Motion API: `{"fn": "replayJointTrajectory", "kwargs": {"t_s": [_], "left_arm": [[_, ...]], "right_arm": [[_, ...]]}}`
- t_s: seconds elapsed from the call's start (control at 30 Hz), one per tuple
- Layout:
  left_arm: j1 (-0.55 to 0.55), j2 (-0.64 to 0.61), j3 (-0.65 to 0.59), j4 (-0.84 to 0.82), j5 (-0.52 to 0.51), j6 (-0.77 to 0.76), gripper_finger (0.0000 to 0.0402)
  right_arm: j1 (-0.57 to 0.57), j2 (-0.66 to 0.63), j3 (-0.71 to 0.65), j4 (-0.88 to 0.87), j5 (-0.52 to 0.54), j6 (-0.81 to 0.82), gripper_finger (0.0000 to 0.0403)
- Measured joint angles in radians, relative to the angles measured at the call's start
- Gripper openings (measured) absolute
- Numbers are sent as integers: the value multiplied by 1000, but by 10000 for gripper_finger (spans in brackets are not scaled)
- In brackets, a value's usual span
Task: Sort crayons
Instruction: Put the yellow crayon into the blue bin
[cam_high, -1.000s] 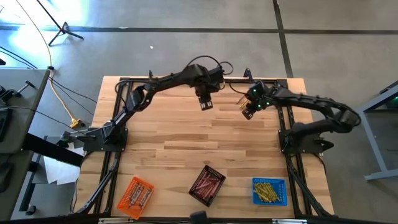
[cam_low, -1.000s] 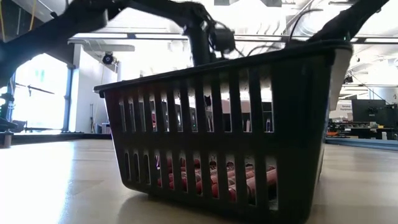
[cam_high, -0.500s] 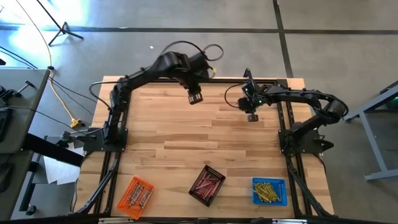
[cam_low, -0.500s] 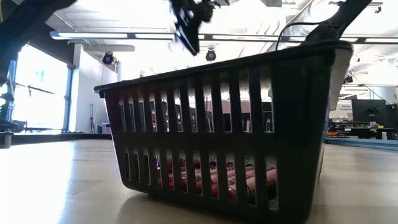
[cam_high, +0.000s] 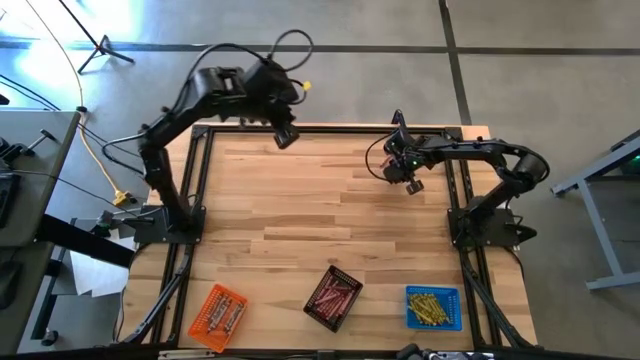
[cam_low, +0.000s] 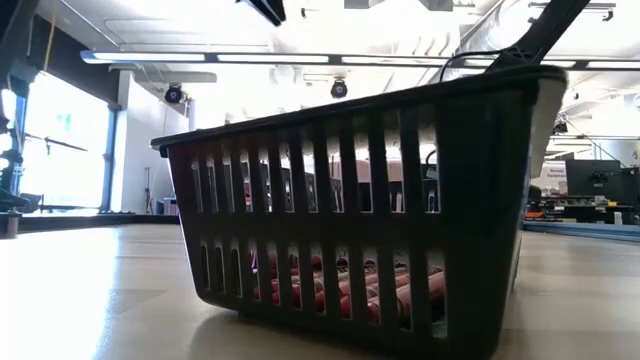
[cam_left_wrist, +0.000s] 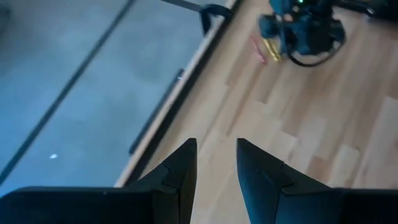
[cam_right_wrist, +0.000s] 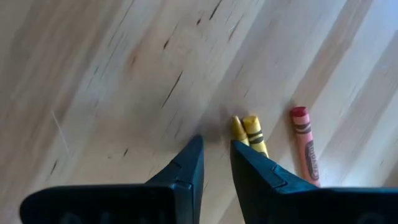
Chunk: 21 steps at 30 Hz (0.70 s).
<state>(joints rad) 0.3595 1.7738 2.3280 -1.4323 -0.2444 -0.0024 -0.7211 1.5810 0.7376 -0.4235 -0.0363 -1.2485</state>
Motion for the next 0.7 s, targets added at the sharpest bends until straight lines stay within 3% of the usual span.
{"fn": "replayJointTrajectory", "kwargs": {"t_s": [0.3,0.7], "left_arm": [[0,-28,0,-2,-32,-4,101],[0,-22,0,0,-32,-13,101]], "right_arm": [[-2,-46,-6,18,9,83,67],[-19,-22,-5,56,6,73,67]]}}
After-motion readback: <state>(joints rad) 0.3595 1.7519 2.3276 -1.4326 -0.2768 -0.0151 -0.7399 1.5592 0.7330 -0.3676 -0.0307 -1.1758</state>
